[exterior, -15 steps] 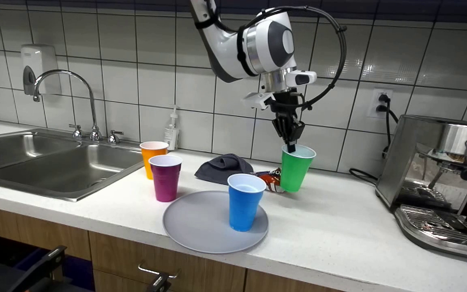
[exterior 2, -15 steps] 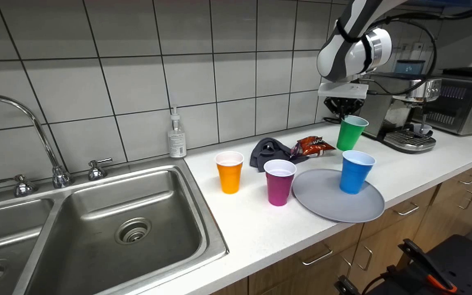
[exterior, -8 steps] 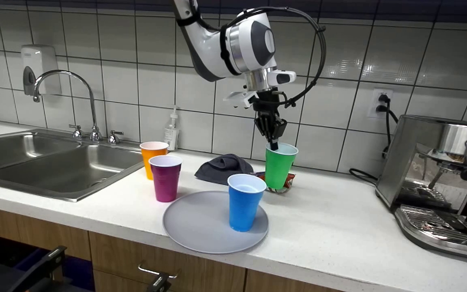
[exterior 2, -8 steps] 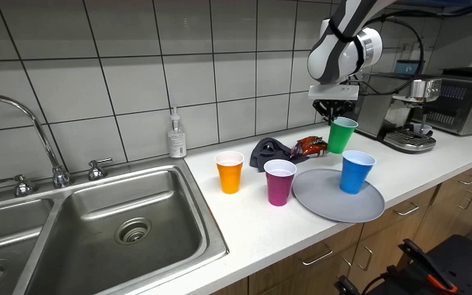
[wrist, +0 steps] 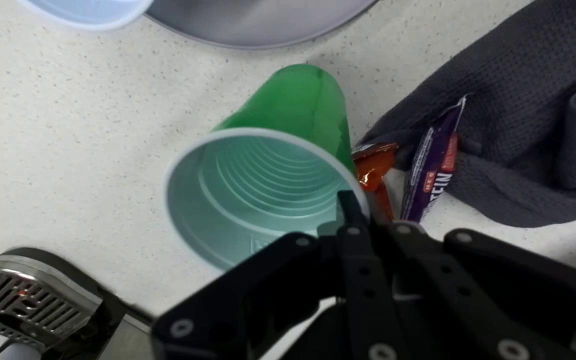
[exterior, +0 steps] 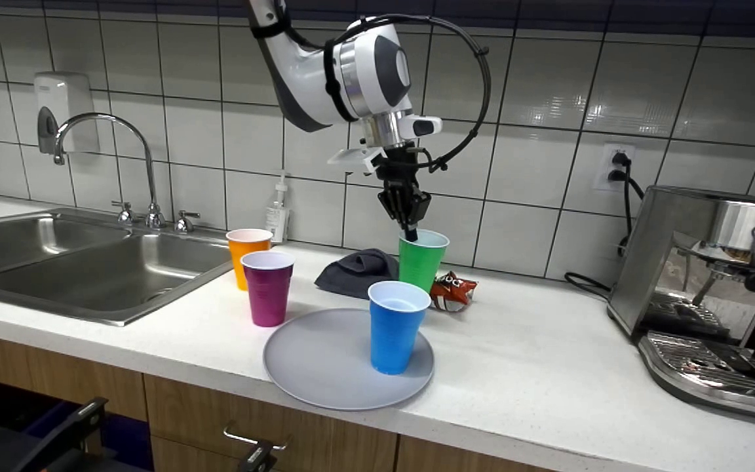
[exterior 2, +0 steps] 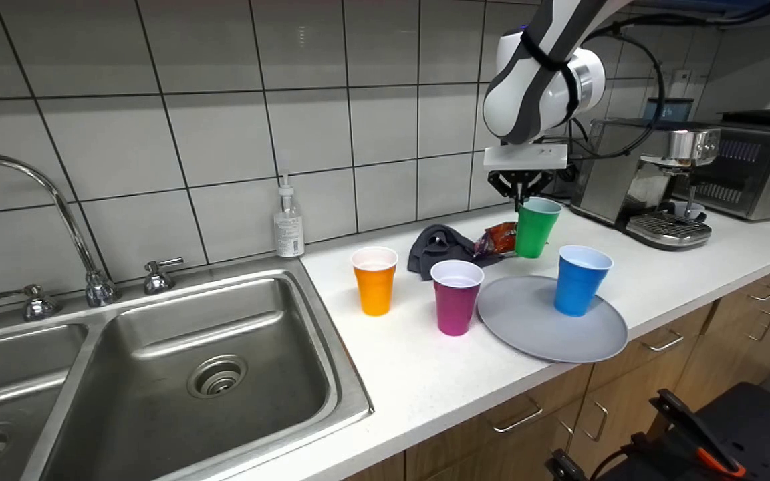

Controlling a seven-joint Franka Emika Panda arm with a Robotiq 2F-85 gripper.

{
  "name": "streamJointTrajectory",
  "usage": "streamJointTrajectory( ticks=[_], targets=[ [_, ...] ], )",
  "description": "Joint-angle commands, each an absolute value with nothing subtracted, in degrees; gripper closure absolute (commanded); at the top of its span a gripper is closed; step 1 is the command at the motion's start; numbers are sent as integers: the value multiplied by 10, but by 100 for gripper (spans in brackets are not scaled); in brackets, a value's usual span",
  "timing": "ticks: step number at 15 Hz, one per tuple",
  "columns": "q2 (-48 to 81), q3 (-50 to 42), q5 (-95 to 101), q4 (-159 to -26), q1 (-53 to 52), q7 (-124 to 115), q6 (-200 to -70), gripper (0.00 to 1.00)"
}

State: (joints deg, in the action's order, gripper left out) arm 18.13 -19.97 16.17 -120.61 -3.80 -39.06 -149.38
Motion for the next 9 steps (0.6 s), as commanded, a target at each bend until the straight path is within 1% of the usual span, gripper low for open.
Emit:
streamJointTrajectory(
  ticks=[1,9],
  targets=[
    [146,-189,193,-1243,-48,-412,-1500,99],
    [105,-168,269,-1302,-72,-452,-1499,99]
  ],
)
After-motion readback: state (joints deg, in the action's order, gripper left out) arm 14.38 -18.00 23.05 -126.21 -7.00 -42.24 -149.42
